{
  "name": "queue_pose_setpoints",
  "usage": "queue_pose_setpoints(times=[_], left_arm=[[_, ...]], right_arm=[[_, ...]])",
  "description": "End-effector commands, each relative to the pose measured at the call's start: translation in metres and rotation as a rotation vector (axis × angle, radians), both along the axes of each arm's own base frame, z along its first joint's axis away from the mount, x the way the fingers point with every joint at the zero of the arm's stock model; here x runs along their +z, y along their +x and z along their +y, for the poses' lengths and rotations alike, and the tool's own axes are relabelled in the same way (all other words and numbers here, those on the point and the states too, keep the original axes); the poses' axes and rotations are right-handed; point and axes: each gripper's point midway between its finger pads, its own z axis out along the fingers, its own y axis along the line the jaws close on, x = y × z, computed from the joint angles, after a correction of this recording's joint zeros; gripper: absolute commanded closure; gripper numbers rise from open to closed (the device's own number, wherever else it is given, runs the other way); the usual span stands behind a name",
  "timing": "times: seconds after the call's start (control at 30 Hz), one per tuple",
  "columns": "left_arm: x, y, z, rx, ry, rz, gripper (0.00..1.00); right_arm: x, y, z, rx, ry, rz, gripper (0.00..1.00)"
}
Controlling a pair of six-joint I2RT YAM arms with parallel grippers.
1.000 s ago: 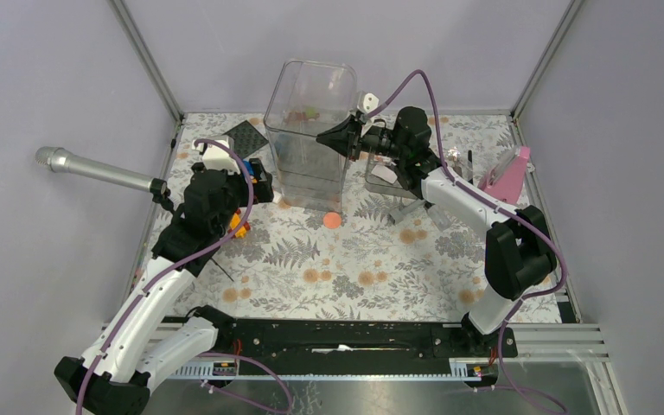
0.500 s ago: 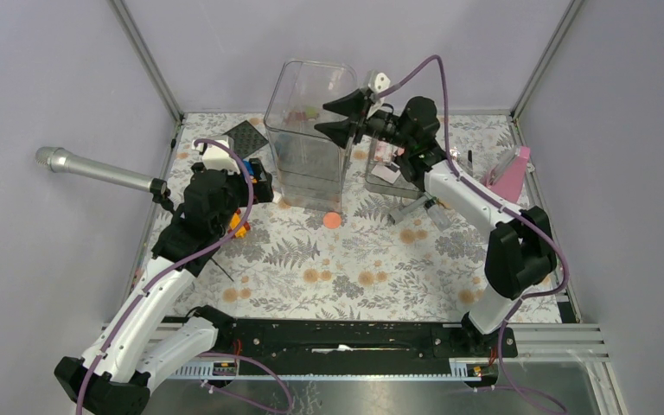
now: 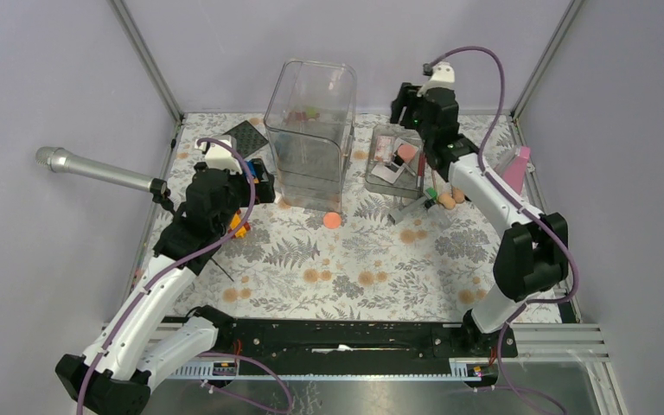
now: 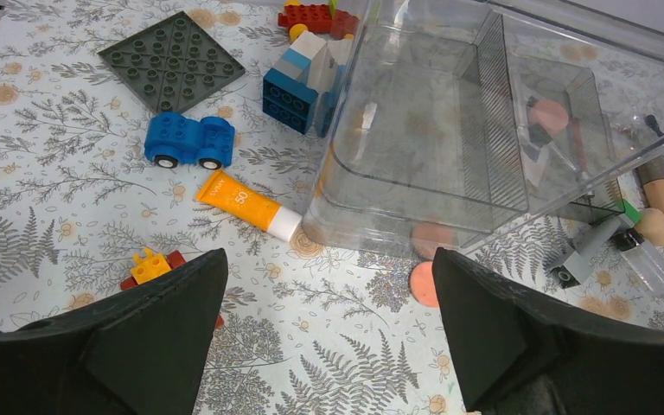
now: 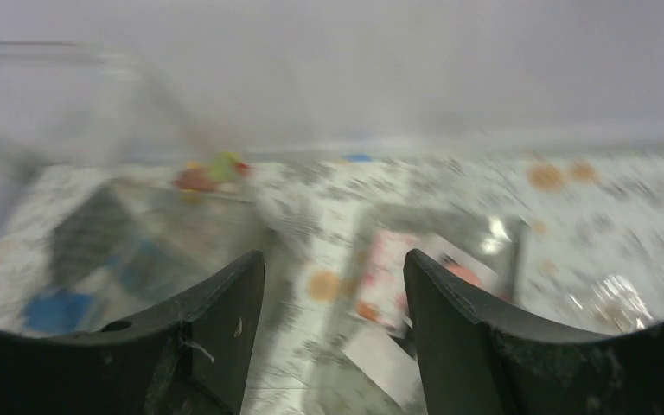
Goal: Organize the makeup
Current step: Close the drawer in the storage box.
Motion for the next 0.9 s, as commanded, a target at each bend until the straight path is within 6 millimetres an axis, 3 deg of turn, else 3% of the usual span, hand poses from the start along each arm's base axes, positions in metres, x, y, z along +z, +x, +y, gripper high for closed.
queue_pose_setpoints(times=[0.0, 0.1, 0.3, 0.57, 0.87], left_arm=[[0.010, 0.005, -0.004, -0.014, -0.022, -0.041, 0.01], [0.010, 0.004, -0.005, -0.017, -0.022, -0.041, 0.01], [0.010, 0.004, -0.004, -0.018, -0.021, -0.039, 0.01], [0.010, 0.004, -0.002, -0.006, -0.013, -0.041, 0.01], [0.010, 0.004, -0.002, -0.007, -0.015, -0.039, 0.01]], right_arm=[[-0.040, 0.009, -0.088, -0.366, 0.036, 0.238, 0.33], [-0.076, 0.014, -0.106, -0.421, 0.019, 0.393, 0.33], [-0.149, 0.025, -0.108, -0.433, -0.021, 0.639, 0.32], [-0.181, 0.035, -0.118, -0.477, -0.049, 0.672, 0.35], [-0.217, 0.011, -0.125, -0.475, -0.062, 0.769, 0.42]])
